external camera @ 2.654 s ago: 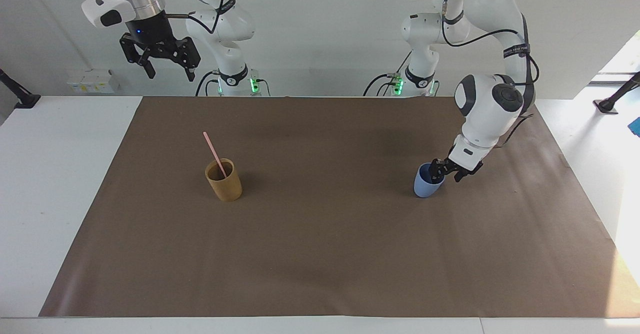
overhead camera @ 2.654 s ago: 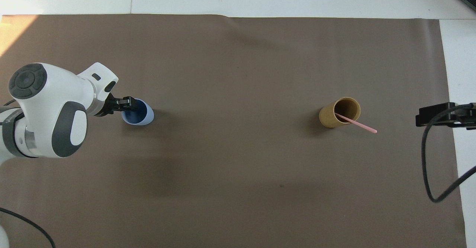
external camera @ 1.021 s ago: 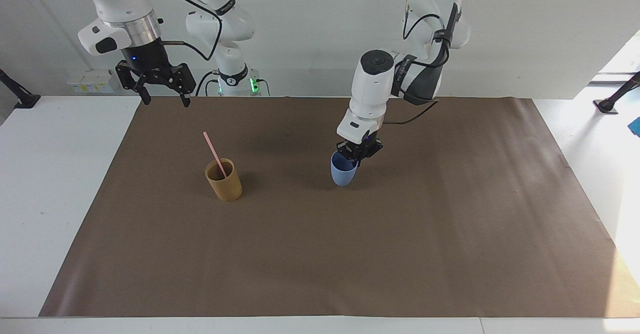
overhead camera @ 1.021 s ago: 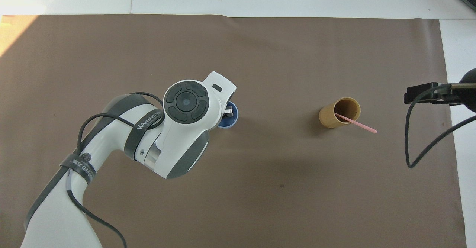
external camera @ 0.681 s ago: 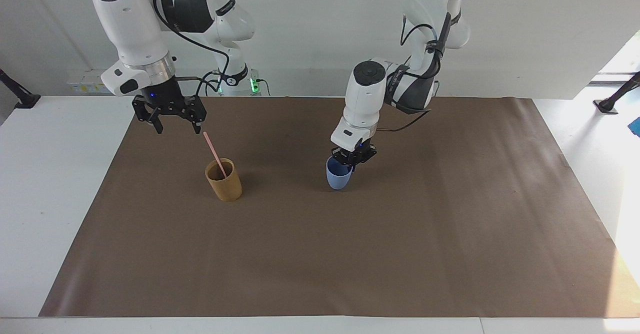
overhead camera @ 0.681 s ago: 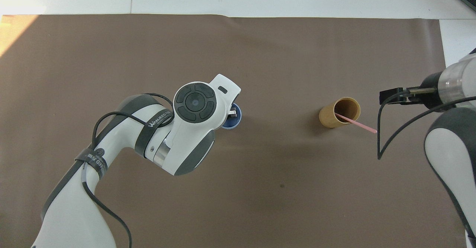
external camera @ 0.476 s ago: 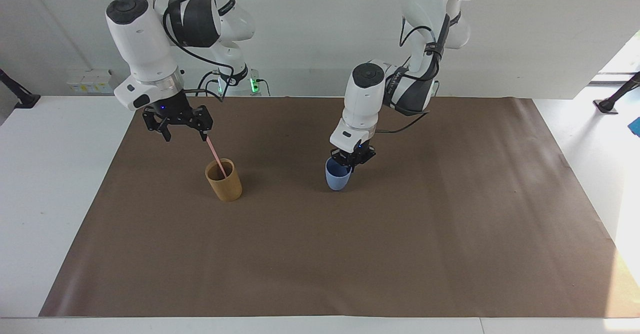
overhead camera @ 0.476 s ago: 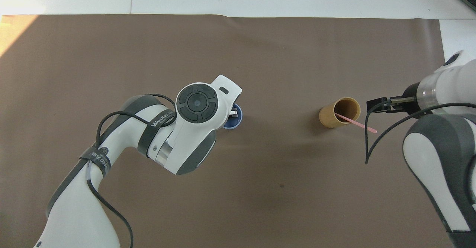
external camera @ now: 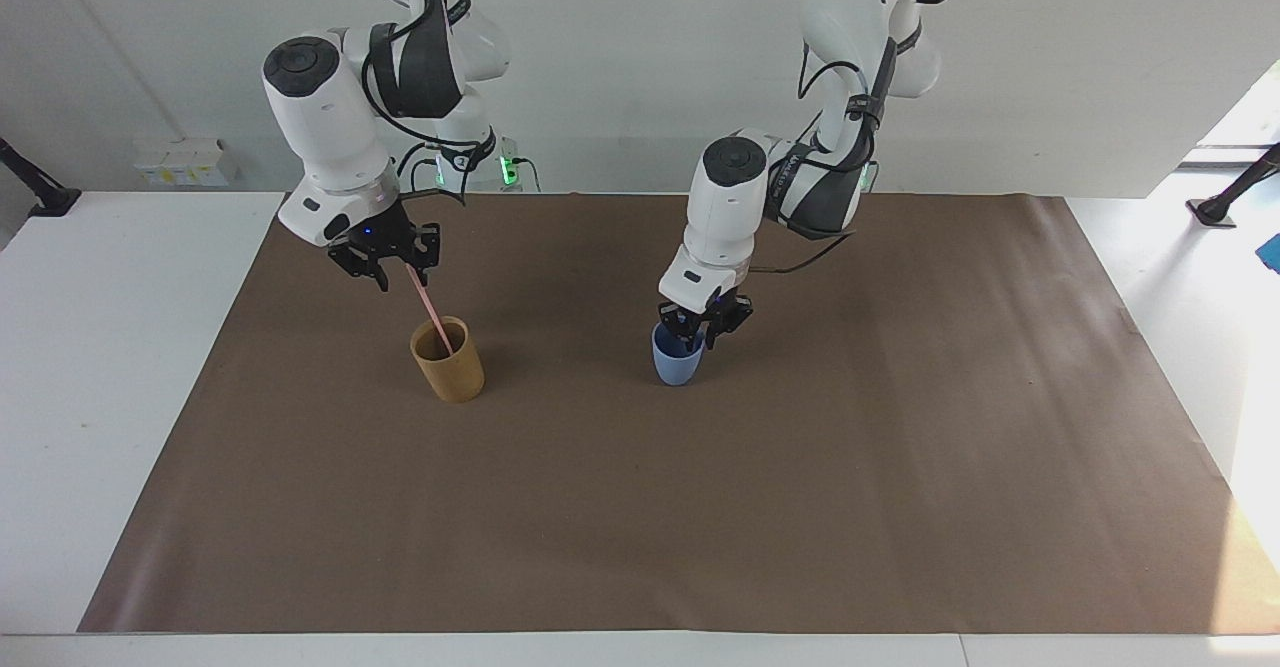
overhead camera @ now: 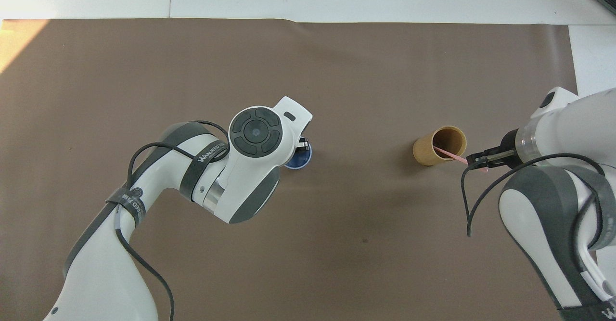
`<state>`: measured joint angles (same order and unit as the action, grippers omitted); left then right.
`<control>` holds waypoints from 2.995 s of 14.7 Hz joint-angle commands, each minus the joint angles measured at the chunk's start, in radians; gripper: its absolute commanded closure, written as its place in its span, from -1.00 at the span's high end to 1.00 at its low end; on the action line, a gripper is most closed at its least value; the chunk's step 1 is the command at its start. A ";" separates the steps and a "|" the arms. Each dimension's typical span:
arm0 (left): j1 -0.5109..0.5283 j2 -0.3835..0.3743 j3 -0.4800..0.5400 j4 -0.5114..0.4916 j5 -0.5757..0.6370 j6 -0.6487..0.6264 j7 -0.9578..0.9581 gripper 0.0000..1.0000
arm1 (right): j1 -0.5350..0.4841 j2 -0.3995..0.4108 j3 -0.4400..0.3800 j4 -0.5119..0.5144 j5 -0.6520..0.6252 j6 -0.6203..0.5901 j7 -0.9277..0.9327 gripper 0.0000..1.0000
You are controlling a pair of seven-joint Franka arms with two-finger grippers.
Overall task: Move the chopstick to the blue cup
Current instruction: 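Slide the blue cup toward the tan cup while the right gripper reaches the stick, then lift the pink stick with the right gripper while the left gripper withdraws, then carry the pink stick over the blue cup with the right gripper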
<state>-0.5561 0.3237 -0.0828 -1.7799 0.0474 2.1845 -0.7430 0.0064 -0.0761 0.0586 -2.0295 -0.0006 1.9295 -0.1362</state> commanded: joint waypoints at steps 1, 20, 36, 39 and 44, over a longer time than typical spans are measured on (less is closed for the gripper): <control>0.017 -0.078 0.020 0.011 0.025 -0.089 0.030 1.00 | -0.014 -0.051 0.003 -0.066 0.063 0.019 -0.095 -0.04; 0.521 -0.373 0.031 0.198 -0.050 -0.626 0.883 1.00 | 0.030 -0.028 0.029 0.353 0.180 -0.314 0.298 -1.00; 0.565 -0.393 0.032 0.257 -0.100 -0.775 0.915 1.00 | 0.331 0.305 0.086 0.643 0.433 -0.155 1.497 -1.00; 0.565 -0.405 0.032 0.238 -0.098 -0.773 0.913 1.00 | 0.345 0.351 0.095 0.637 0.450 -0.120 1.515 -1.00; 0.561 -0.402 0.032 0.241 -0.074 -0.770 0.935 1.00 | 0.357 0.355 0.095 0.595 0.473 -0.069 1.515 -1.00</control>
<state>-0.0034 -0.0558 -0.0429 -1.5143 -0.0483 1.4183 0.1637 0.3687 0.2791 0.1480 -1.4216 0.4504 1.8474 1.3566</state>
